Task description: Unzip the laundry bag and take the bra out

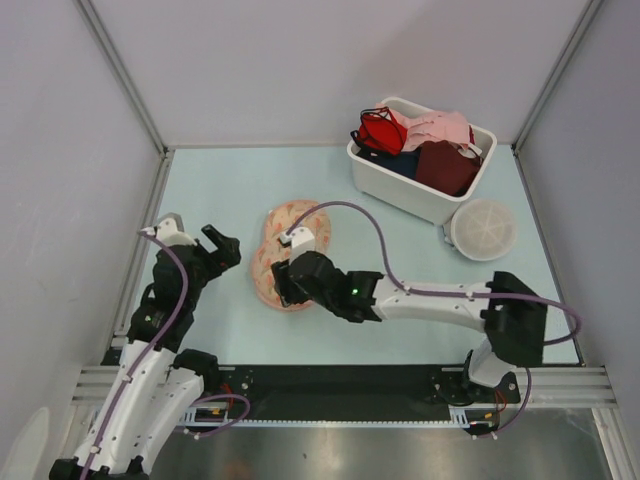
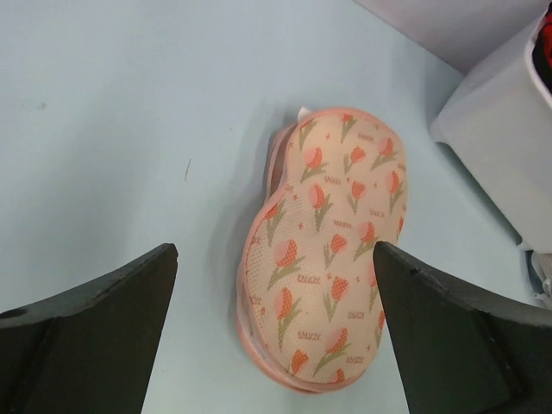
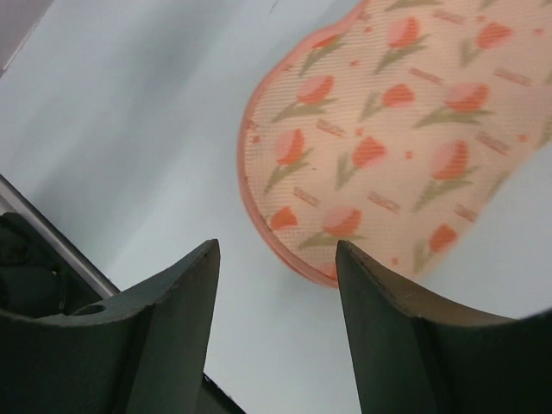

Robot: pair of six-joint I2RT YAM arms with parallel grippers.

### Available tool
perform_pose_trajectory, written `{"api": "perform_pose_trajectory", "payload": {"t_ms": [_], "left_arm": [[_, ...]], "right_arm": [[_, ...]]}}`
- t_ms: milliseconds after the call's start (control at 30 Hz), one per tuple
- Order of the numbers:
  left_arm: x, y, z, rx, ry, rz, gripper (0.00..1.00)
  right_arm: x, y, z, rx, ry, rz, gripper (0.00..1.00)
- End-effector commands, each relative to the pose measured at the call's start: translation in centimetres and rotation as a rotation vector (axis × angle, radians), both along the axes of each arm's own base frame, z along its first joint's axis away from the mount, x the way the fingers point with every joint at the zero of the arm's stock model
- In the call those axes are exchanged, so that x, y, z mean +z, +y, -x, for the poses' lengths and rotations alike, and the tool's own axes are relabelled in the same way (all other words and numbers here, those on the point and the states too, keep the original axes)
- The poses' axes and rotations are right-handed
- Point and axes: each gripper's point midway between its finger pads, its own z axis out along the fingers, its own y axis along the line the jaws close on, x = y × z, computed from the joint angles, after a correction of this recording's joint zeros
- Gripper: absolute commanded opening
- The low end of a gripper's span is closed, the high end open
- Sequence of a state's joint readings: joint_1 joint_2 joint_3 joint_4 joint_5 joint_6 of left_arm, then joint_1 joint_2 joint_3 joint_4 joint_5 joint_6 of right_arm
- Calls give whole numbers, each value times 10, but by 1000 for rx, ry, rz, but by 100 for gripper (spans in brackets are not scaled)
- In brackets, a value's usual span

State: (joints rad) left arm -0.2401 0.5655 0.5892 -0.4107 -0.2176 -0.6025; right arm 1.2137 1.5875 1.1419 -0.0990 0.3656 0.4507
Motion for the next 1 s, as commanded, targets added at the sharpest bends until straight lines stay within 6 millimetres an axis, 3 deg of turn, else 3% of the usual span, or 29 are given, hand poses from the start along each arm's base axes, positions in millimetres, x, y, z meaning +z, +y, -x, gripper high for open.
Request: {"api": "perform_pose_trajectory", "payload": {"t_ms": [0,33,67,133,267,567,667,767,800,833,967], "left_arm": [[32,13,9,-8,19,-129,100],[36,16,10,-15,26,-161,100],[45,22,8,-18,28,-226,100],[45,32,11,2,53,-293,100],[39,60,13,105,80,-412,100],[31,61,14,109,72,-381,100],[29,62,13,111,76,-381,100],[28,62,13,108,78,-377,100],[28,62,13,109,80,-377,100],[28,63,13,112,80,-376,100],[27,63,13,109,80,-372,100]], "right_arm": [[-3,46,-1,90,-32,3,62],[-21,51,-3,96,-24,45,62],[-25,54,-5,97,-25,56,62],[-26,64,-8,100,-34,65,62],[-52,76,-12,113,-26,111,61],[-79,94,-11,153,2,143,52],[-85,96,-13,151,3,159,43],[-84,98,-14,149,0,156,20],[-81,99,-14,146,-2,149,8],[-77,98,-15,143,-6,142,3],[-58,92,-17,121,-28,115,0]]}}
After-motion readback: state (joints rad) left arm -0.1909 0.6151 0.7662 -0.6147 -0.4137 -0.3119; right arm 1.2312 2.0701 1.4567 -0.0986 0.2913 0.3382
